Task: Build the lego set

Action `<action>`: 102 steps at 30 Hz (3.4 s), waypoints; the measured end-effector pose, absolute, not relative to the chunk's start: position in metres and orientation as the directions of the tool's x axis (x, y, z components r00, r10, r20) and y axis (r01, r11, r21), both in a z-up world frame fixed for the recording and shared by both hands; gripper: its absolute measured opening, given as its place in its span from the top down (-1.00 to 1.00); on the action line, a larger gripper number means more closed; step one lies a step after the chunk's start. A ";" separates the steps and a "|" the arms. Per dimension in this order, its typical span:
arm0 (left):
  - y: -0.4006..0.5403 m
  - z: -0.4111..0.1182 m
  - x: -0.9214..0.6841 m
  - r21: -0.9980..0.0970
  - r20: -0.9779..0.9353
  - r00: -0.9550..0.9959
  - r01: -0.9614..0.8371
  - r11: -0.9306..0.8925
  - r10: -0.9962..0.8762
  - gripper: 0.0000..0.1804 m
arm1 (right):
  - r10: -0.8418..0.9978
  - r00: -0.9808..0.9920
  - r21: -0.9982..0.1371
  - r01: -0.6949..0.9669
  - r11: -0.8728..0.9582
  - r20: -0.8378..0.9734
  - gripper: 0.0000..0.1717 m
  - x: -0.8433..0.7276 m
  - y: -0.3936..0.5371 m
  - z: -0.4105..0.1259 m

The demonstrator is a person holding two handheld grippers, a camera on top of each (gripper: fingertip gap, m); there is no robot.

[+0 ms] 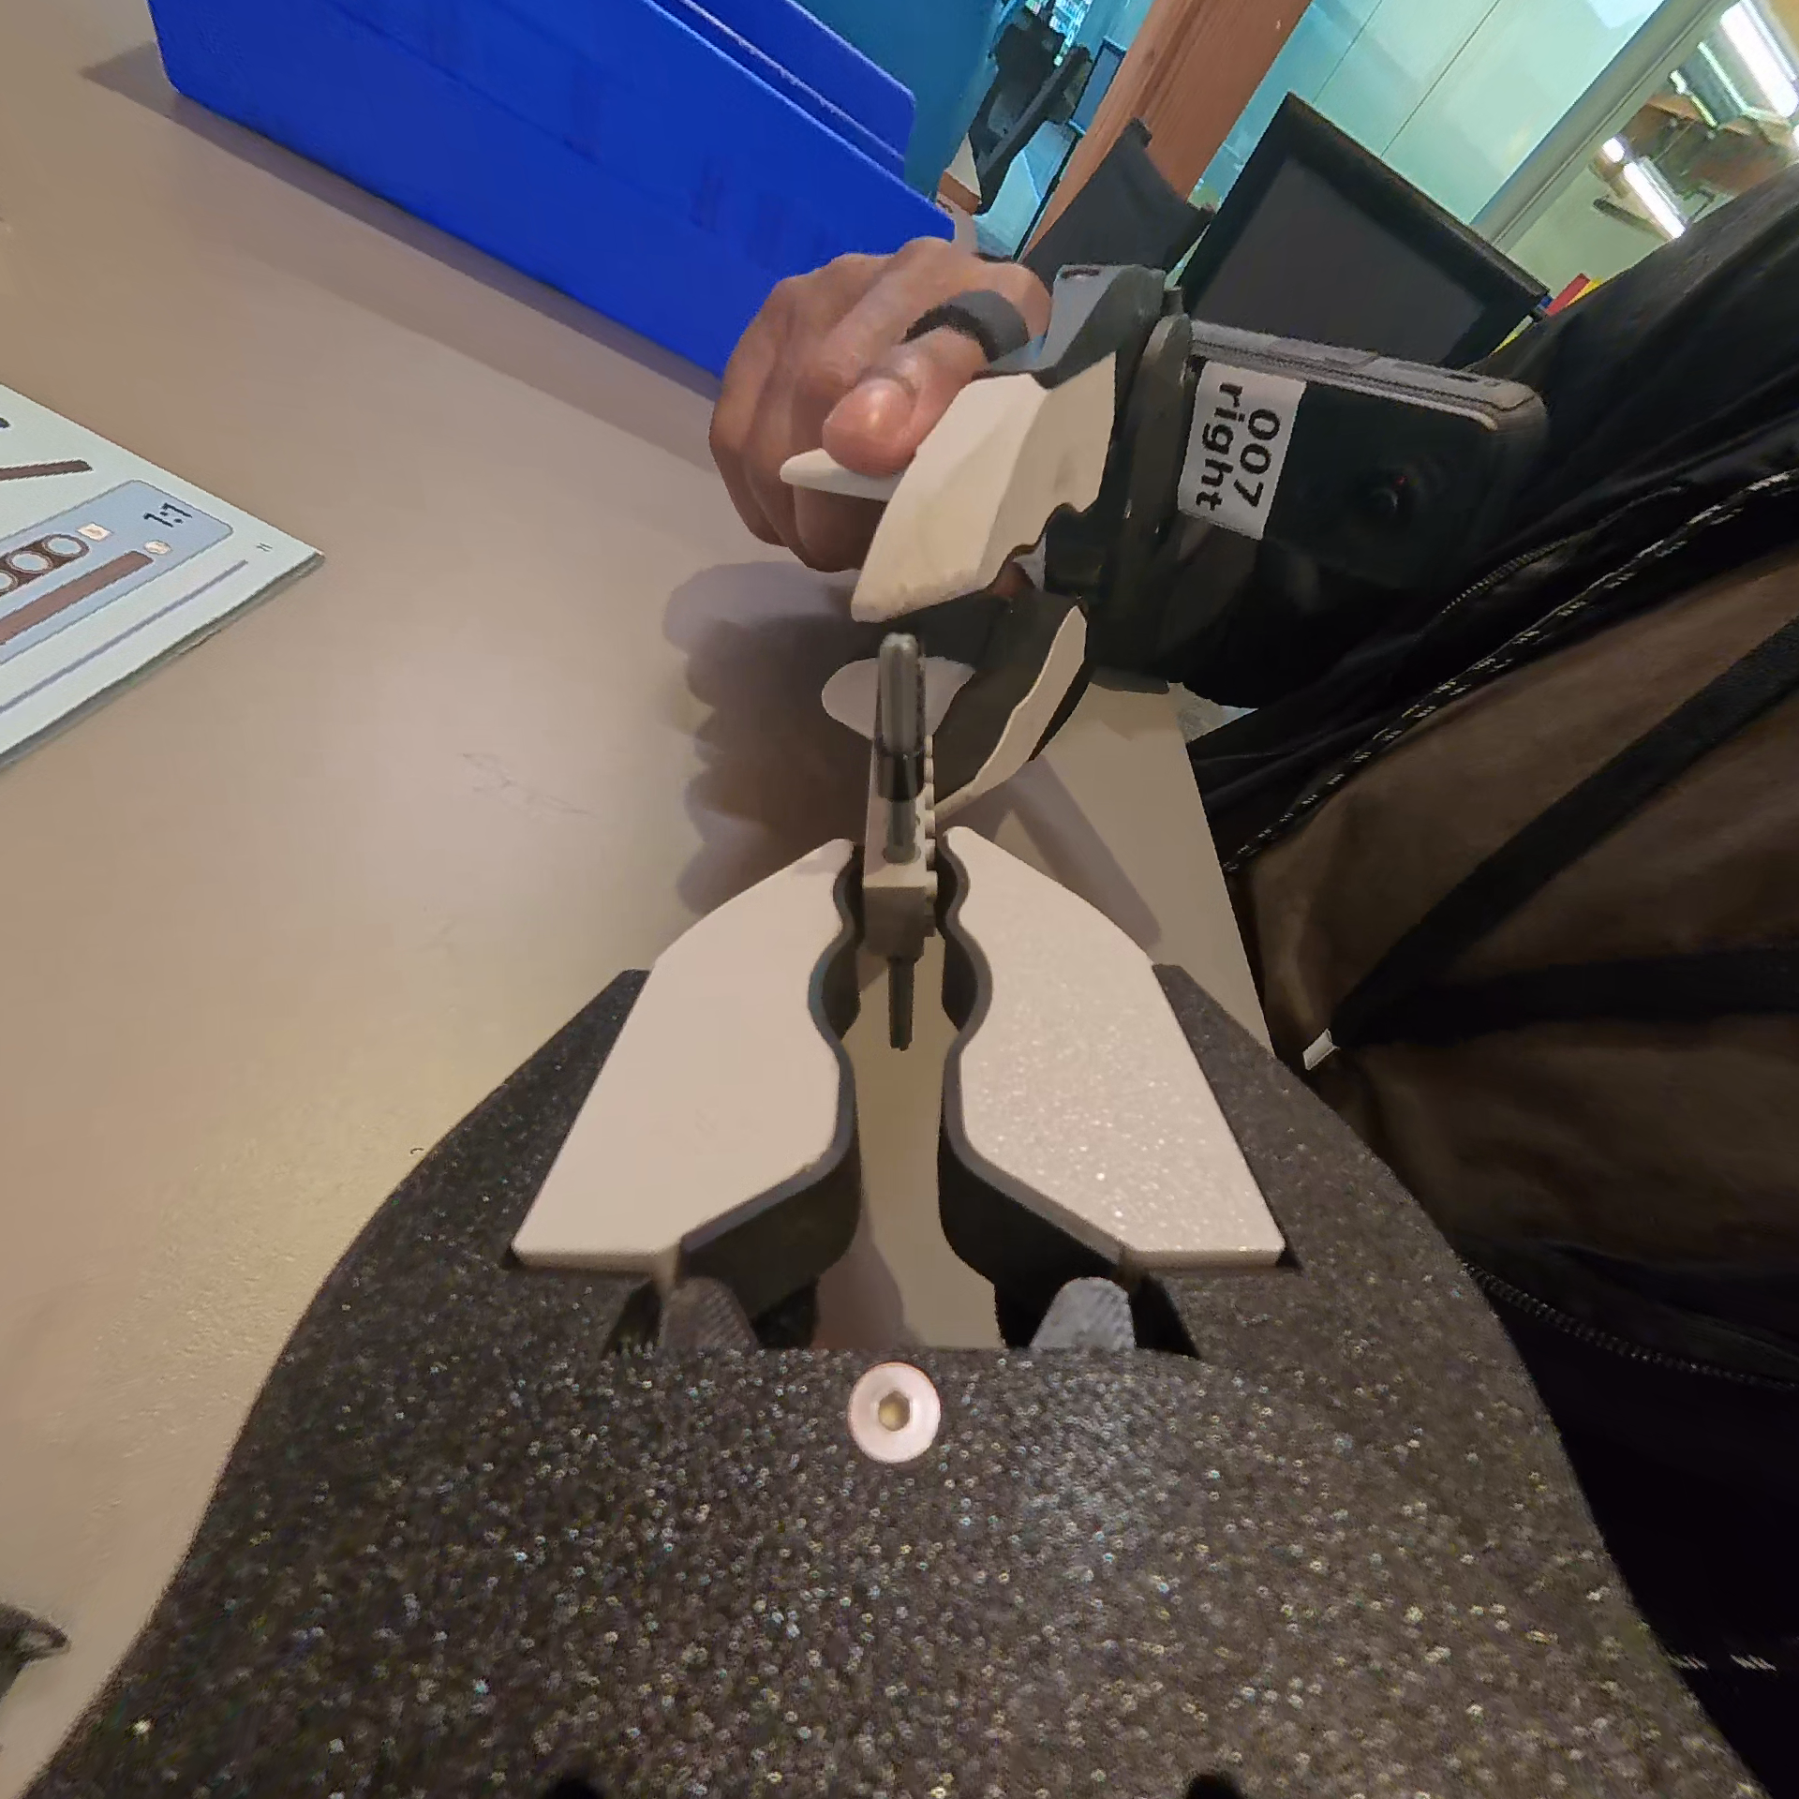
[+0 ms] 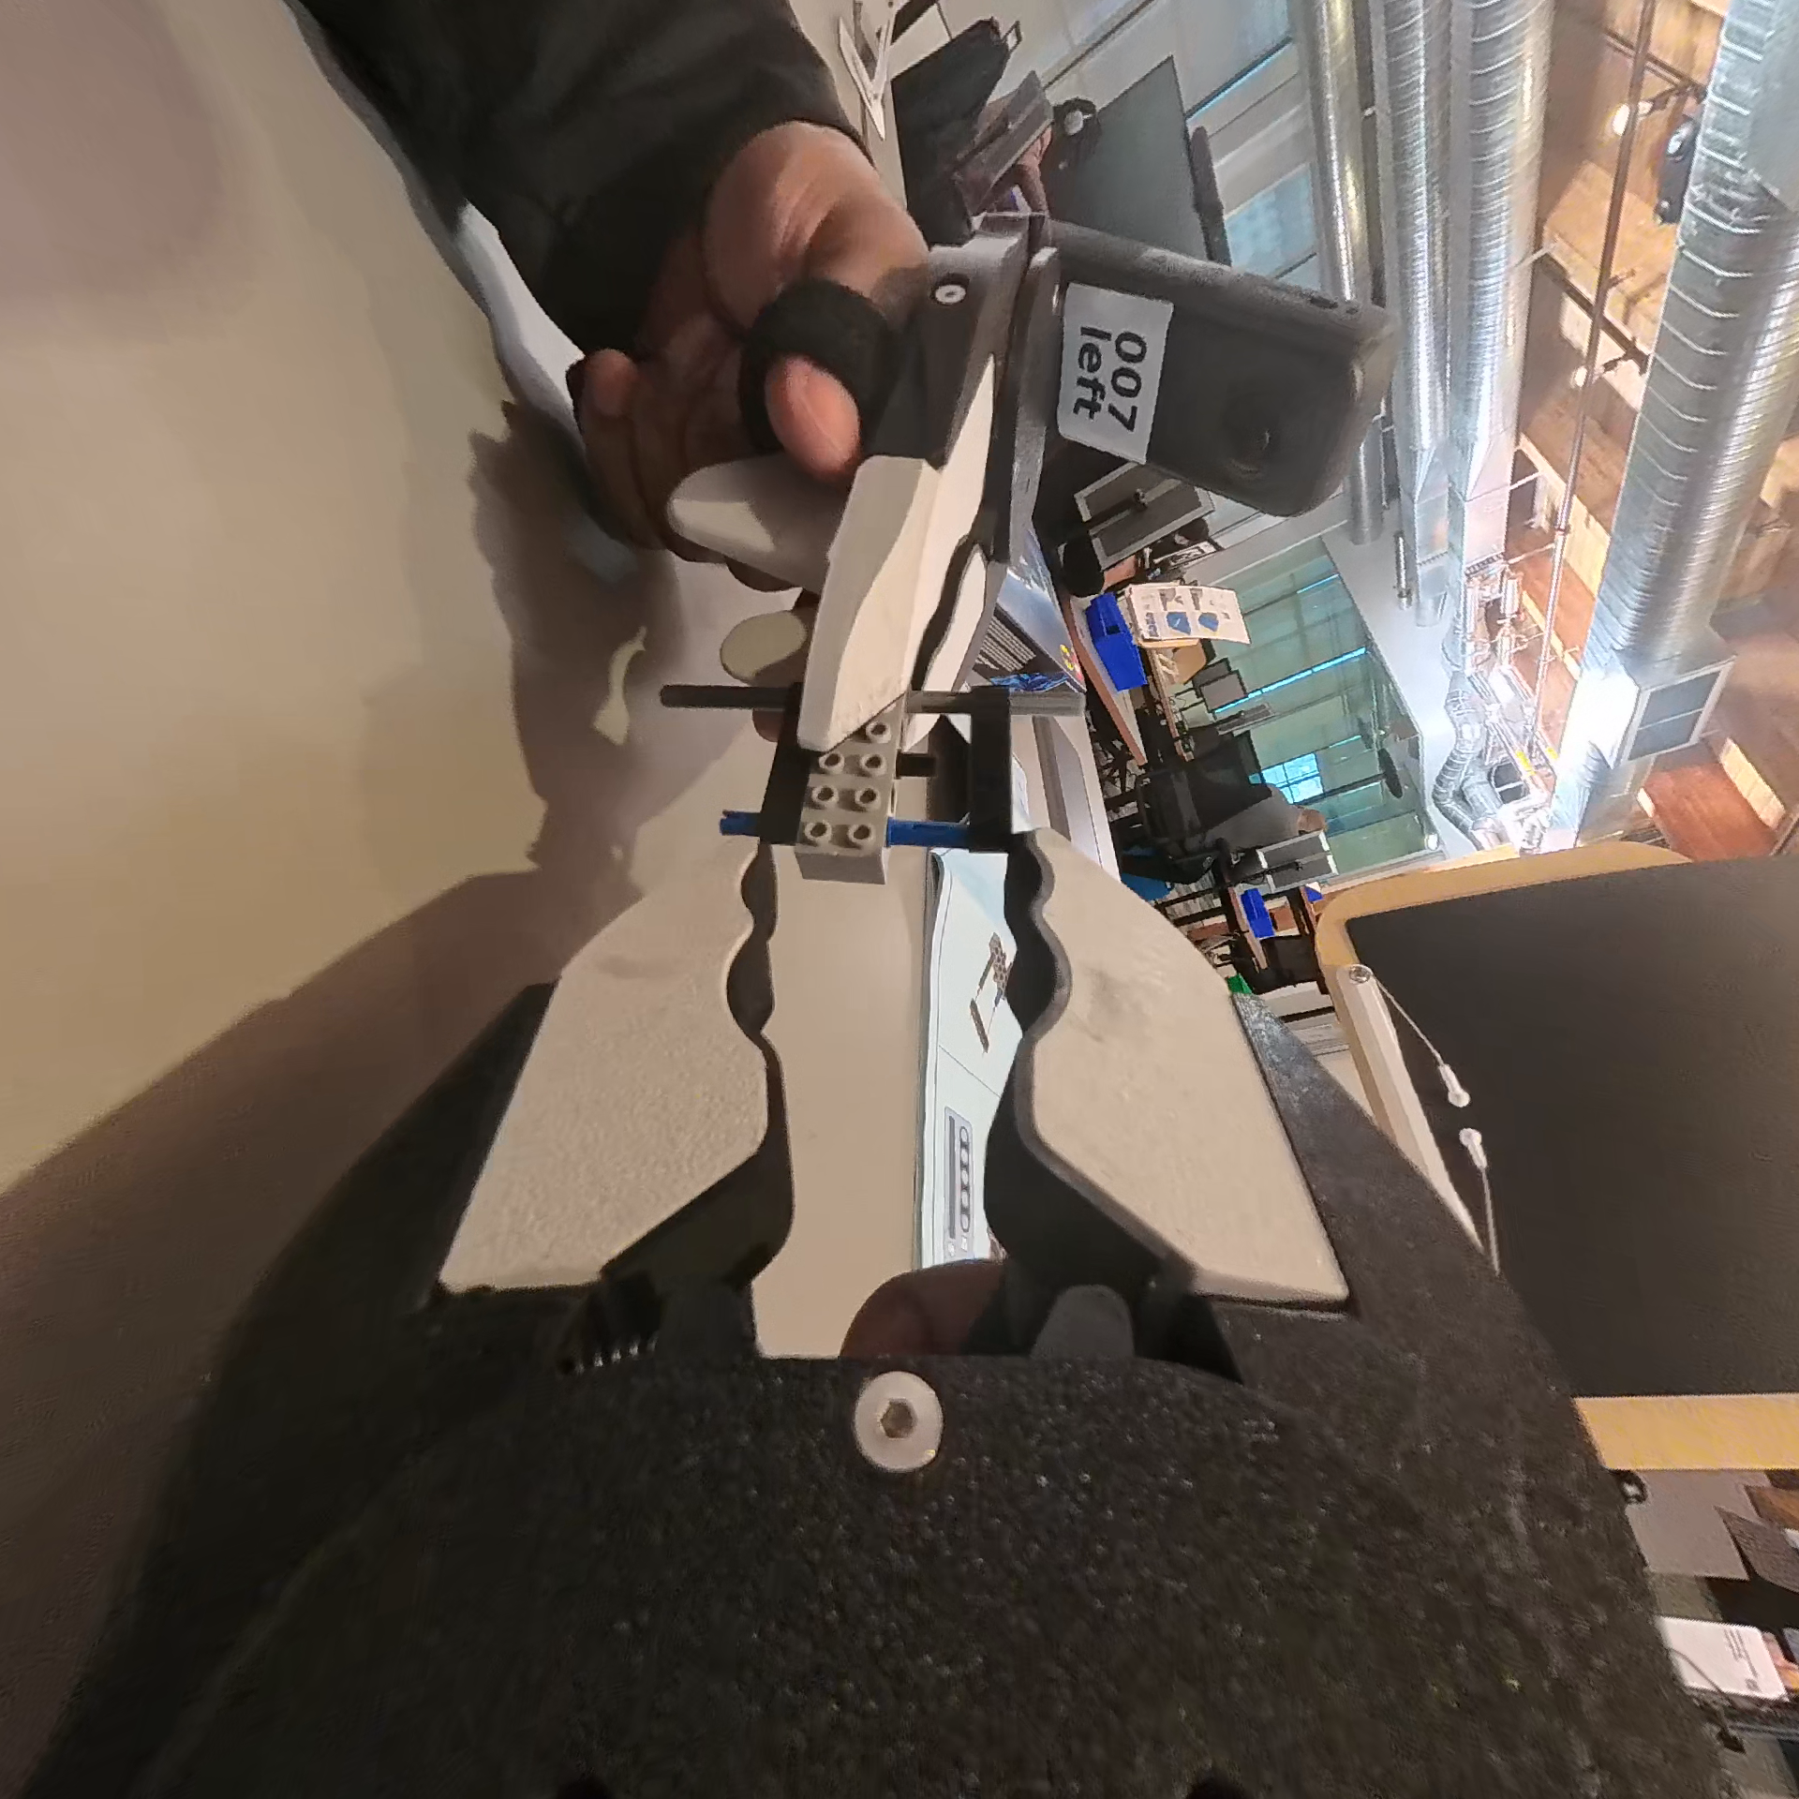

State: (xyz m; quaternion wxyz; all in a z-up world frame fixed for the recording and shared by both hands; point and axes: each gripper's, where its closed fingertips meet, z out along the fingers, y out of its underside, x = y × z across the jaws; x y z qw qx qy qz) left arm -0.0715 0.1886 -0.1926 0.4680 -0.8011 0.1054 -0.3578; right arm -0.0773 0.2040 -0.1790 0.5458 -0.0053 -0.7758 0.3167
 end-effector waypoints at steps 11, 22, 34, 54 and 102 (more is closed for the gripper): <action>0.191 -0.191 -0.074 -0.818 0.501 0.717 0.208 -0.537 -0.485 0.87 | 0.377 -0.395 -0.510 -0.318 0.799 0.838 0.53 -0.080 0.207 -0.179; 0.196 -0.193 -0.079 -0.806 0.527 0.721 0.258 -0.532 -0.449 0.87 | 0.388 -0.388 -0.509 -0.287 0.811 0.836 0.53 -0.085 0.211 -0.182; 0.198 -0.196 -0.081 -0.805 0.529 0.732 0.273 -0.527 -0.428 0.87 | 0.395 -0.394 -0.513 -0.262 0.817 0.830 0.53 -0.089 0.213 -0.186; 0.202 -0.192 -0.088 -0.912 0.256 0.858 0.062 -0.406 -0.444 0.87 | 0.620 -0.654 -0.834 -0.028 0.552 0.432 0.52 -0.086 0.216 -0.186; 0.205 -0.176 -0.078 -0.972 -0.012 0.885 -0.120 -0.203 -0.466 0.87 | 0.649 -0.742 -0.948 0.063 0.313 0.165 0.66 -0.078 0.209 -0.165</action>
